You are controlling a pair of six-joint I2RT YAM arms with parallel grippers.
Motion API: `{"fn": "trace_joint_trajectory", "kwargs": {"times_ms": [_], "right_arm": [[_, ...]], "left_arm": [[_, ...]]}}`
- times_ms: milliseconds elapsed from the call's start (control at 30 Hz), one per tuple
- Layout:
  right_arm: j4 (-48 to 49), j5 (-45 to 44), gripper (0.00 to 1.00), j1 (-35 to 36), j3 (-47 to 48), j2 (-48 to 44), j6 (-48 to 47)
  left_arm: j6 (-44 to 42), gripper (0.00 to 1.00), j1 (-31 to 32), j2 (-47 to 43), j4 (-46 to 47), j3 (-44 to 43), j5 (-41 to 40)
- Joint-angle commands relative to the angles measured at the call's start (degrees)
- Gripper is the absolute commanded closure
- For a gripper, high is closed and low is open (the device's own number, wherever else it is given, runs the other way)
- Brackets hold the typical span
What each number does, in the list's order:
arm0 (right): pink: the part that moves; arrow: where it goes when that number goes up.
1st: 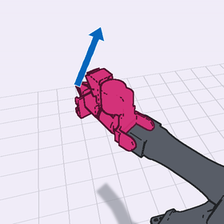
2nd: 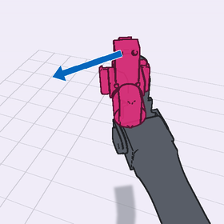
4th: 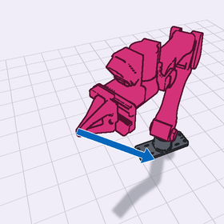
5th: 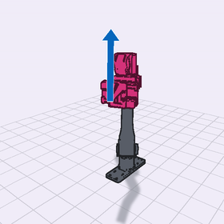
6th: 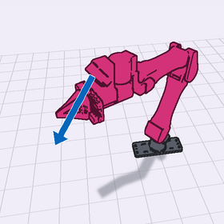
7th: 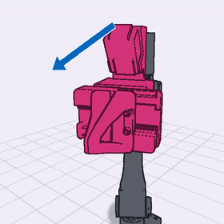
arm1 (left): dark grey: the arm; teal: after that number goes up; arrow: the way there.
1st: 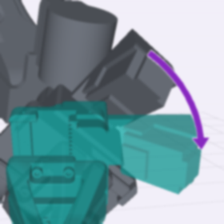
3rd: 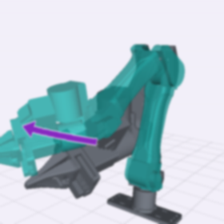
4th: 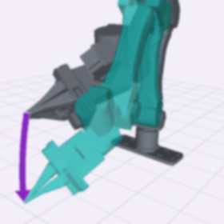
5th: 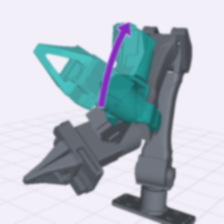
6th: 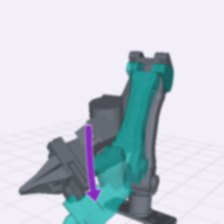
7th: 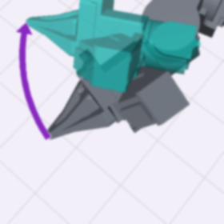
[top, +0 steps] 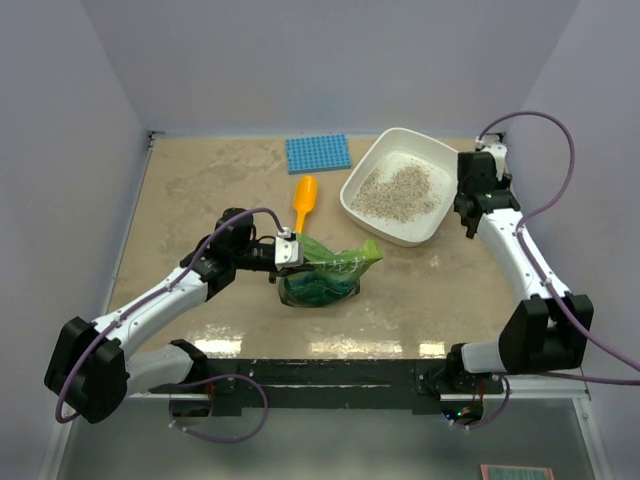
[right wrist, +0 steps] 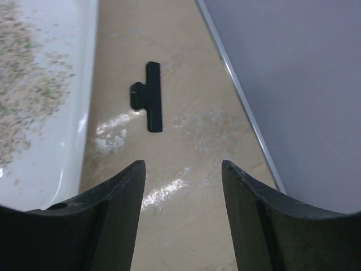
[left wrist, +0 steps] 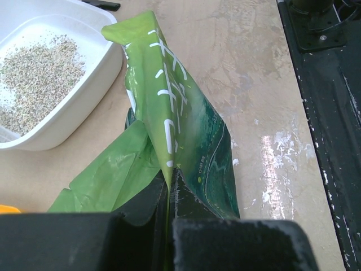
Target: Fill the litter box with clean litter
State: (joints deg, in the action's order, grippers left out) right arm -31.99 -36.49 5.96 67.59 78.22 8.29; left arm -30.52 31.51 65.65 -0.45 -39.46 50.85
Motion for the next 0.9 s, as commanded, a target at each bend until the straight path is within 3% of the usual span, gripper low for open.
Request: {"fn": "trace_joint_trajectory", "kwargs": {"times_ms": [0, 167, 267, 667, 867], "right_arm": [[3.2, -0.4, 0.38, -8.0, -0.1, 3.1, 8.7], [5.2, 0.4, 0.35, -12.3, 0.9, 9.0, 9.5], [6.8, 4.4, 0.38, -14.0, 0.2, 13.2, 10.9], [10.3, 15.8, 0.46, -14.0, 3.2, 23.2, 11.0], [11.2, 16.7, 0.46, -14.0, 4.4, 25.4, 10.7]], "left_arm": [[1.1, 1.0, 1.2, -2.5, 6.2, 0.3, 0.2], [1.7, 1.0, 1.3, -2.6, 7.3, 0.7, 0.5], [1.8, 1.0, 1.7, -2.7, 7.3, 0.7, 0.4], [1.3, 1.0, 1.9, -2.3, 6.2, 0.4, 0.1], [1.1, 1.0, 1.8, -1.7, 5.7, 0.0, 0.1]]}}
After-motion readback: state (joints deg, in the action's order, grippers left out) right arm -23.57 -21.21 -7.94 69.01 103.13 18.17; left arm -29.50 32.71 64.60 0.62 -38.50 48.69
